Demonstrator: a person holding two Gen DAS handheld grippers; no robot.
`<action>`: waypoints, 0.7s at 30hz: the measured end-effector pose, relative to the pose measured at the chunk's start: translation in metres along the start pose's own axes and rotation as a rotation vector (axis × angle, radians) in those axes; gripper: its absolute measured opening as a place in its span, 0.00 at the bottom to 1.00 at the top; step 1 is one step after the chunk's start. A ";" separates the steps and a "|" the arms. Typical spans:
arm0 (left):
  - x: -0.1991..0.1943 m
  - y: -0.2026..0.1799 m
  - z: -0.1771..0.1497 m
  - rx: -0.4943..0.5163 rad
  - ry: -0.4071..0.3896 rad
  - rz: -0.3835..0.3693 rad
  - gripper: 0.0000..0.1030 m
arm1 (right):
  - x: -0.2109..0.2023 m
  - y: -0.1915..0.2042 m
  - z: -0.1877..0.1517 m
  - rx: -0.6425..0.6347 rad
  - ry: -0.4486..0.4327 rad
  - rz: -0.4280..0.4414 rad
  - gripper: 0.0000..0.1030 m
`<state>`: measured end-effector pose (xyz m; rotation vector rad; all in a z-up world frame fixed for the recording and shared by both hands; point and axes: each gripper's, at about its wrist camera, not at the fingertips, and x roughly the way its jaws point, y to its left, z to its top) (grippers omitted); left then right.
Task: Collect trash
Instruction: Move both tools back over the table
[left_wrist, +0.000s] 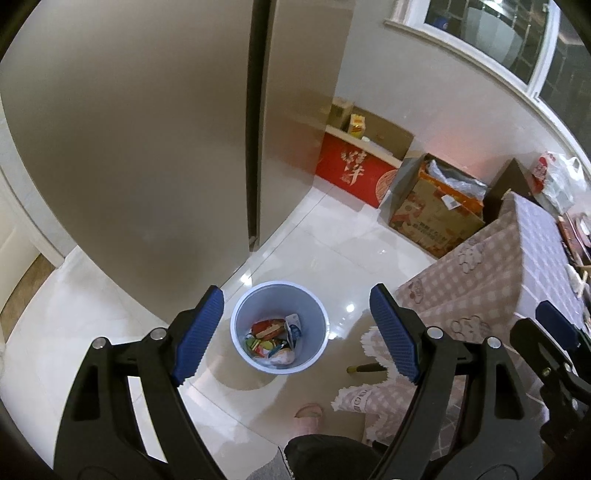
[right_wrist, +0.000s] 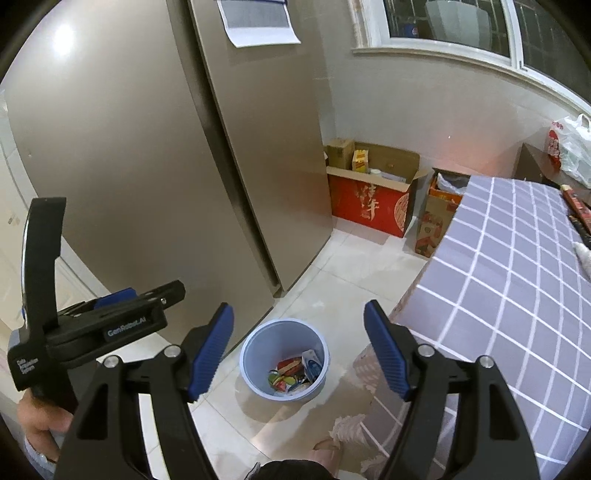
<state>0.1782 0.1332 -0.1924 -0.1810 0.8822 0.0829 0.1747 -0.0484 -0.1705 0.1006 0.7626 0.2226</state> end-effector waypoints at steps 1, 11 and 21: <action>-0.008 -0.004 -0.001 0.009 -0.011 -0.004 0.78 | -0.004 -0.001 0.000 0.001 -0.005 0.002 0.70; -0.068 -0.043 -0.011 0.085 -0.086 -0.037 0.78 | -0.061 -0.022 -0.006 0.042 -0.079 0.001 0.73; -0.110 -0.115 -0.024 0.208 -0.134 -0.081 0.79 | -0.118 -0.075 -0.023 0.120 -0.142 -0.029 0.74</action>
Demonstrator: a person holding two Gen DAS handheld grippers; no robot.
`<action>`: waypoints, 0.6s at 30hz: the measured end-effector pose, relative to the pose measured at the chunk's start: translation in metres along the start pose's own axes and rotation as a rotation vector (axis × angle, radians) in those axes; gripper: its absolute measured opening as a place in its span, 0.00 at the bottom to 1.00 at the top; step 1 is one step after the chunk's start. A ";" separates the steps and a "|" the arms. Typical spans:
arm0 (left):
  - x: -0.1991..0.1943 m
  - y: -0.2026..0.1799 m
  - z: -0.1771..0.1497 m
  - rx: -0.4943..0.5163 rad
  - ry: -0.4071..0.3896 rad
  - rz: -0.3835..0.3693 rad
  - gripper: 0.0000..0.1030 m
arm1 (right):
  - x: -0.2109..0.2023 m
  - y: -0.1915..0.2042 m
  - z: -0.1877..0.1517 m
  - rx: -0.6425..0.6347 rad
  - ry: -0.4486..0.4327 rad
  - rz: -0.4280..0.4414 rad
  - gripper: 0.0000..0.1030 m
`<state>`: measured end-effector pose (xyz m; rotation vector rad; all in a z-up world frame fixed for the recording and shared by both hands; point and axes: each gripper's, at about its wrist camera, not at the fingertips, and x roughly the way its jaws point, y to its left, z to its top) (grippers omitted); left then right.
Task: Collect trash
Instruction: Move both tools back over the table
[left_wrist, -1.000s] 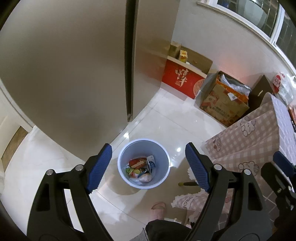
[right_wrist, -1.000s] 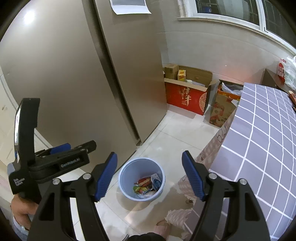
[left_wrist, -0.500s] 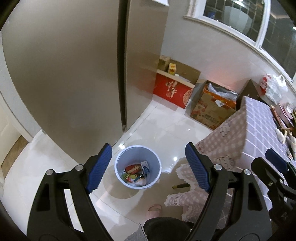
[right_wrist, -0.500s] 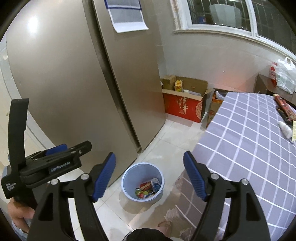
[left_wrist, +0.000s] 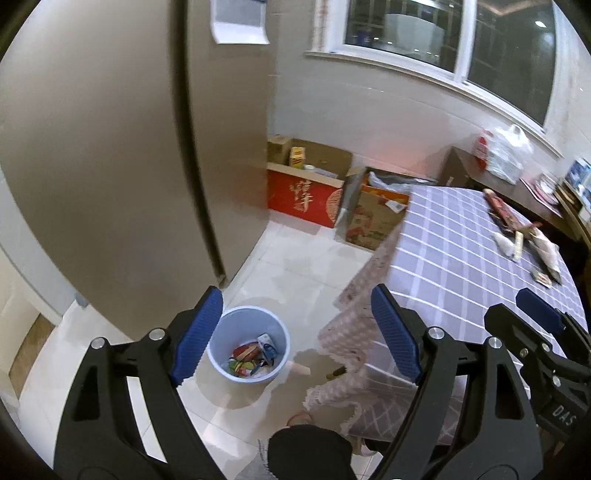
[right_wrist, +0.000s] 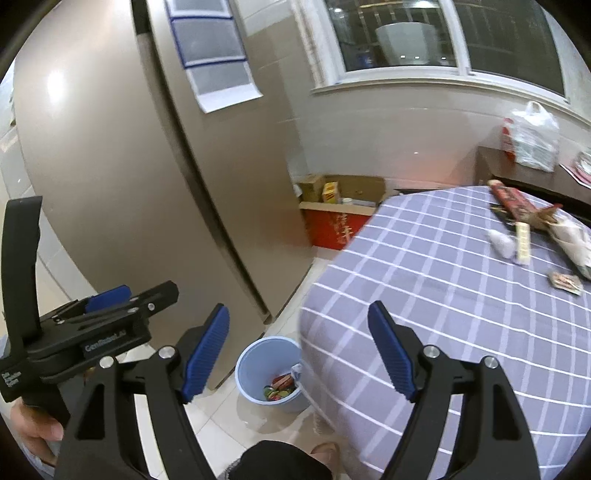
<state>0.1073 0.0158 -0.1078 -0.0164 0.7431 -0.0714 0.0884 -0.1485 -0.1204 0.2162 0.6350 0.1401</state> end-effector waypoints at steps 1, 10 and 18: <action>-0.001 -0.007 0.000 0.013 0.001 -0.007 0.79 | -0.005 -0.007 0.000 0.004 -0.002 -0.010 0.76; -0.001 -0.109 -0.004 0.192 0.024 -0.089 0.79 | -0.043 -0.095 -0.017 0.106 -0.017 -0.105 0.78; 0.022 -0.201 -0.010 0.356 0.071 -0.170 0.79 | -0.060 -0.180 -0.030 0.221 0.010 -0.207 0.78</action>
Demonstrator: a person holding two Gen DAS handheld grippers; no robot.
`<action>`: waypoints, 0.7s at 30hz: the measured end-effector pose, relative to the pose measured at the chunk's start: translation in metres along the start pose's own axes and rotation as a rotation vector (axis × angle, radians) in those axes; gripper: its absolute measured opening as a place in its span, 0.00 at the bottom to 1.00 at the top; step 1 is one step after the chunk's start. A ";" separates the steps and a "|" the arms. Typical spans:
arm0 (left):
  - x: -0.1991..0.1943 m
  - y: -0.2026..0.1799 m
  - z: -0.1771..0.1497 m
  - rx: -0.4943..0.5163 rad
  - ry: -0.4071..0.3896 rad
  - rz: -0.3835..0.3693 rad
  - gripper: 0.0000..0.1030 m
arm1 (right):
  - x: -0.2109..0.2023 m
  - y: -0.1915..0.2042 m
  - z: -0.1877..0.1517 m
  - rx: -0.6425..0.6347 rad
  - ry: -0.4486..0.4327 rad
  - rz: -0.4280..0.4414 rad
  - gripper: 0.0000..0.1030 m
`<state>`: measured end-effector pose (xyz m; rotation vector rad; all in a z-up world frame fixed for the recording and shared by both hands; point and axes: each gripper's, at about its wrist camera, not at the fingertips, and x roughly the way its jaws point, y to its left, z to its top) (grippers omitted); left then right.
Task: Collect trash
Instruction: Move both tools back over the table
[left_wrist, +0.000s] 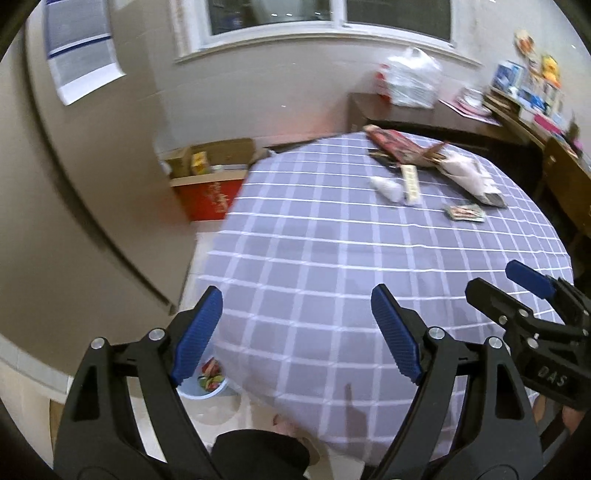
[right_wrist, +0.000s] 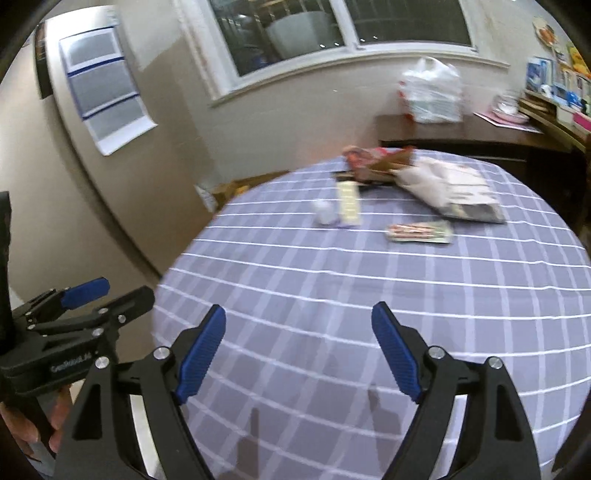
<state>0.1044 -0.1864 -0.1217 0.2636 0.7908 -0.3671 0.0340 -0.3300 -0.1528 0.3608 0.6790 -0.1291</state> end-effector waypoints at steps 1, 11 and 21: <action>0.004 -0.007 0.003 0.012 0.005 -0.010 0.79 | 0.002 -0.010 0.003 0.003 0.012 -0.020 0.78; 0.065 -0.057 0.048 0.063 0.038 -0.089 0.79 | 0.035 -0.068 0.034 -0.031 0.107 -0.120 0.78; 0.117 -0.071 0.077 0.063 0.066 -0.087 0.79 | 0.096 -0.090 0.068 -0.131 0.180 -0.199 0.77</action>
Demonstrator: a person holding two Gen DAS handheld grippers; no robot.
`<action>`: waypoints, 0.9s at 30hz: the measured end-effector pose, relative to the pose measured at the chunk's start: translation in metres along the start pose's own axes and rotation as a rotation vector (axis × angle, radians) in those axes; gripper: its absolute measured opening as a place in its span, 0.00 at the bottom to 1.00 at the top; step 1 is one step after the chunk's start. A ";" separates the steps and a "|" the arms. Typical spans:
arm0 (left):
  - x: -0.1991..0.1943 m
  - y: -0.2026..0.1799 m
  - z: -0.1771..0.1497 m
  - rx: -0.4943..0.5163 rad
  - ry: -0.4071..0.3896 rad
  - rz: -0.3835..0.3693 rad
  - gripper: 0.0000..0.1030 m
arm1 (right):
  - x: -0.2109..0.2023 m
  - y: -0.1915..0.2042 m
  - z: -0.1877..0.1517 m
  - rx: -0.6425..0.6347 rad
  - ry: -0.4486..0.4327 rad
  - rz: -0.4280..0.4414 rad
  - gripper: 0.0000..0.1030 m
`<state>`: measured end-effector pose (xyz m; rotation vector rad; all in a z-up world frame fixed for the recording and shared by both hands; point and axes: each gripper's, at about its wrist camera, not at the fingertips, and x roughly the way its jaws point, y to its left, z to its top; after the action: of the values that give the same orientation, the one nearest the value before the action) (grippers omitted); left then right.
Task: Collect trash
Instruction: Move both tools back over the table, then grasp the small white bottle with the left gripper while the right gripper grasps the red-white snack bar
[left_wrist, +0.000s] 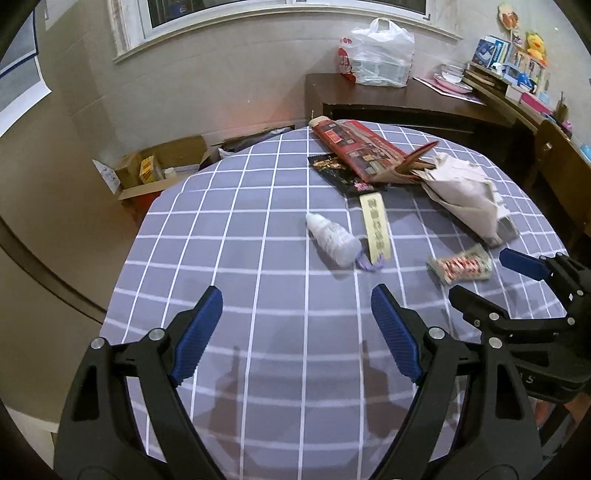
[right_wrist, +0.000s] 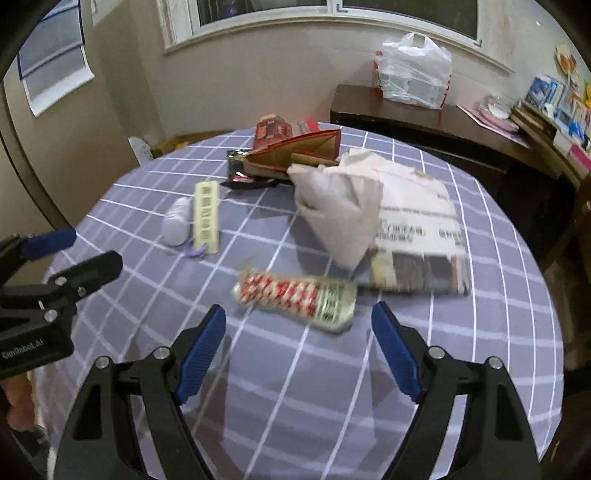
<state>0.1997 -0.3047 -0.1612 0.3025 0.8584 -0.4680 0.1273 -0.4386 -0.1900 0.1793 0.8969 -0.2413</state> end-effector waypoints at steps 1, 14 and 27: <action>0.004 0.001 0.003 -0.006 0.002 -0.005 0.79 | 0.005 -0.001 0.004 -0.006 0.005 -0.001 0.77; 0.043 0.005 0.022 -0.102 -0.026 -0.063 0.79 | 0.019 0.001 0.013 -0.025 -0.029 0.055 0.26; 0.058 0.004 0.022 -0.117 0.009 -0.120 0.24 | 0.010 0.010 0.009 0.034 -0.015 0.191 0.24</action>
<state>0.2487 -0.3268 -0.1920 0.1465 0.9121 -0.5257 0.1432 -0.4324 -0.1918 0.2928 0.8548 -0.0805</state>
